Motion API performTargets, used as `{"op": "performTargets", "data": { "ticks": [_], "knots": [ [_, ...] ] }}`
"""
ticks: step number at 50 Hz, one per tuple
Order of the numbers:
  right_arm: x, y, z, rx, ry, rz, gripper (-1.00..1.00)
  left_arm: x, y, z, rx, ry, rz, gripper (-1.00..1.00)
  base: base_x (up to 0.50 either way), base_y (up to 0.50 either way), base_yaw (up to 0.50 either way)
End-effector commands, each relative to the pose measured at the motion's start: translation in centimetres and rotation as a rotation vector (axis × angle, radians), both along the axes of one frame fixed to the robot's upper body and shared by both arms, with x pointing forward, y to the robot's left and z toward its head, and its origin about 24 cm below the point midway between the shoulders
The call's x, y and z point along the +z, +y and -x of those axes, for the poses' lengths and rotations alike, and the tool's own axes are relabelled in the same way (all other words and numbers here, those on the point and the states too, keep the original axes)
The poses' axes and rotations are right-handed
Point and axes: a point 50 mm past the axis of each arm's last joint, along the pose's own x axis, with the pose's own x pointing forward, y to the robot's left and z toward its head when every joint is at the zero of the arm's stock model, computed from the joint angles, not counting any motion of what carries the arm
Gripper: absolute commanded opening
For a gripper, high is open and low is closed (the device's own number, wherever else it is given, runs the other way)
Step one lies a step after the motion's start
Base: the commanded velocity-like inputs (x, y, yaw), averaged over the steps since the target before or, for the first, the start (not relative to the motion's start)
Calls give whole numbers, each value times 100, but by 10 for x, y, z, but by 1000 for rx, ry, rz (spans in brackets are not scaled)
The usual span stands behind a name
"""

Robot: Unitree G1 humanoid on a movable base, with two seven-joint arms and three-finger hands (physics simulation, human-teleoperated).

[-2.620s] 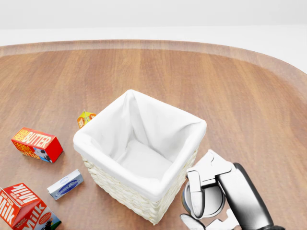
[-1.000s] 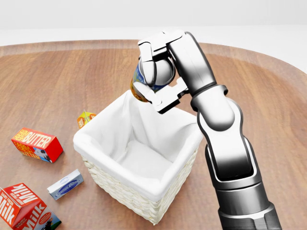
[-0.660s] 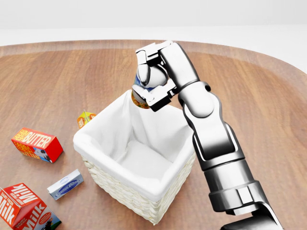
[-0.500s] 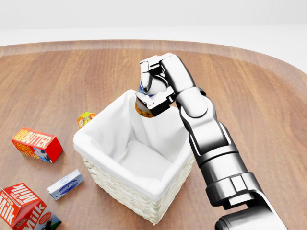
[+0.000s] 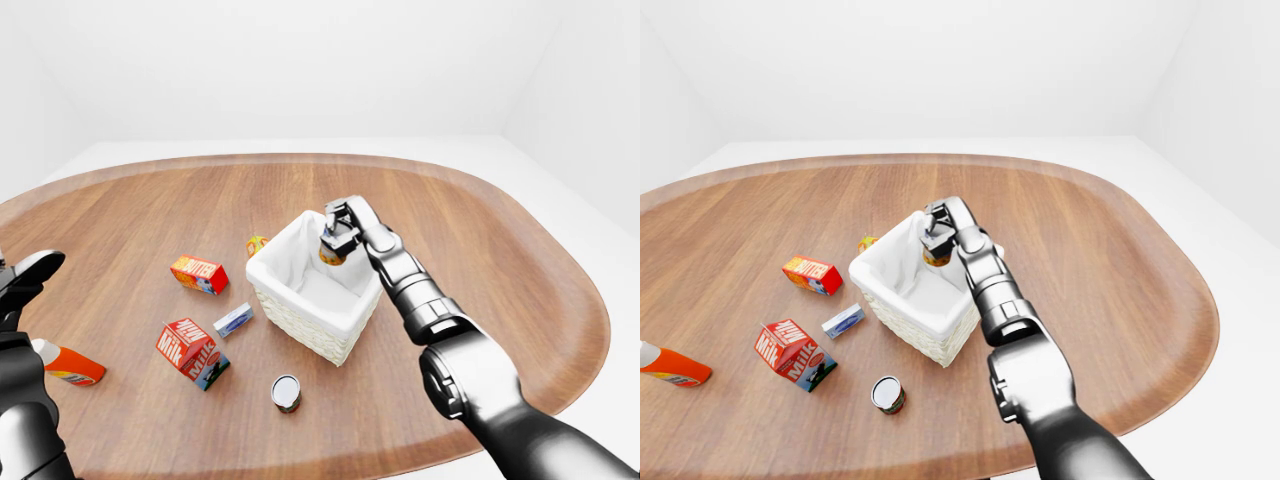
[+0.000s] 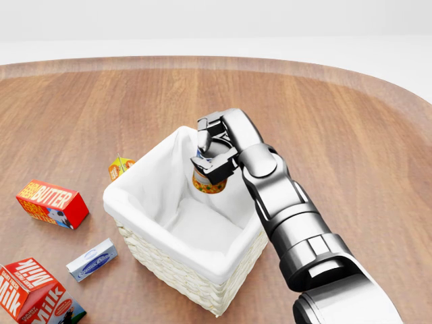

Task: Pick up the alphabet soup, and put it in the basket.

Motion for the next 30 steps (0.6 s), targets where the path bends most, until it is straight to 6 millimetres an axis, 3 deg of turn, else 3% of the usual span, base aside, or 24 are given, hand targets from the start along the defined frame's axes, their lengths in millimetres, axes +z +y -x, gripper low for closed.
{"op": "performTargets", "data": {
  "ticks": [1,18,30],
  "knots": [
    [2,8,0,-9,-8,4,-100,1,0,1,3,-2,-1,100,0,0,0],
    [-10,21,5,13,39,20,-100,4,0,3,4,-18,-4,100,0,0,0],
    [-11,19,4,2,45,26,-100,-1,0,-1,-5,3,-2,100,0,0,0]
  ]
}}
